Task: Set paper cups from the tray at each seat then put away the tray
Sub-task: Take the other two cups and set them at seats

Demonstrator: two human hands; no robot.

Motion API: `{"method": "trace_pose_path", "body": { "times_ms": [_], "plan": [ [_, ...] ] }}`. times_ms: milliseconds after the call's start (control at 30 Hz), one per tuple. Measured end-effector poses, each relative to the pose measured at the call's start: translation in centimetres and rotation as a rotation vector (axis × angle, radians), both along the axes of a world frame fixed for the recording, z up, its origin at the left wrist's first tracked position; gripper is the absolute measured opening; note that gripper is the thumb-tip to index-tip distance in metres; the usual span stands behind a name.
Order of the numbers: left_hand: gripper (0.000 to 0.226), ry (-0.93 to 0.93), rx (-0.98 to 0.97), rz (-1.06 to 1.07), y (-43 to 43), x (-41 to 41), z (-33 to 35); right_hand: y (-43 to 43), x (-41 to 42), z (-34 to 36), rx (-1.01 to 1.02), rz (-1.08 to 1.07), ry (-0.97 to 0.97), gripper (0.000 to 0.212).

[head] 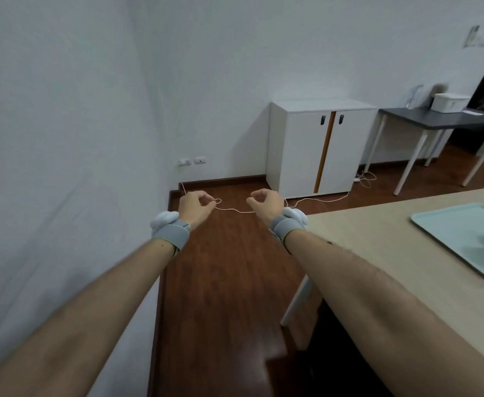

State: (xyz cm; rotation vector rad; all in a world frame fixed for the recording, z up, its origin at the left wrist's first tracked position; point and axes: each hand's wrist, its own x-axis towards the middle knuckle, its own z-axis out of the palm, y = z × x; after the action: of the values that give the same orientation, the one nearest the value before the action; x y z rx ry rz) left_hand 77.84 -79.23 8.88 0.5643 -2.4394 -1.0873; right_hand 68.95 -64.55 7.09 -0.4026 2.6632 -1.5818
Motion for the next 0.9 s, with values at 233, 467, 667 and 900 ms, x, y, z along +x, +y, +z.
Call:
{"method": "trace_pose_path", "body": {
  "times_ms": [233,467,667,900],
  "plan": [
    [0.017,-0.021,0.017,-0.010,-5.6,-14.1,-0.3,-5.2,-13.1,-1.3,0.003,-0.049,-0.015,0.025],
    [0.018,-0.029,0.041,-0.081,-8.8,-27.5,-1.1,-7.8,-24.9,-2.0,0.012,-0.133,-0.041,0.025],
    [0.017,-0.056,0.049,-0.221,-9.6,-40.1,-2.8,-7.9,-34.6,-2.9,0.001,-0.260,-0.050,0.028],
    [0.018,-0.057,0.033,-0.499,-7.8,-55.2,-3.2,-5.6,-44.5,-2.8,-0.030,-0.513,-0.082,0.029]
  ]
}}
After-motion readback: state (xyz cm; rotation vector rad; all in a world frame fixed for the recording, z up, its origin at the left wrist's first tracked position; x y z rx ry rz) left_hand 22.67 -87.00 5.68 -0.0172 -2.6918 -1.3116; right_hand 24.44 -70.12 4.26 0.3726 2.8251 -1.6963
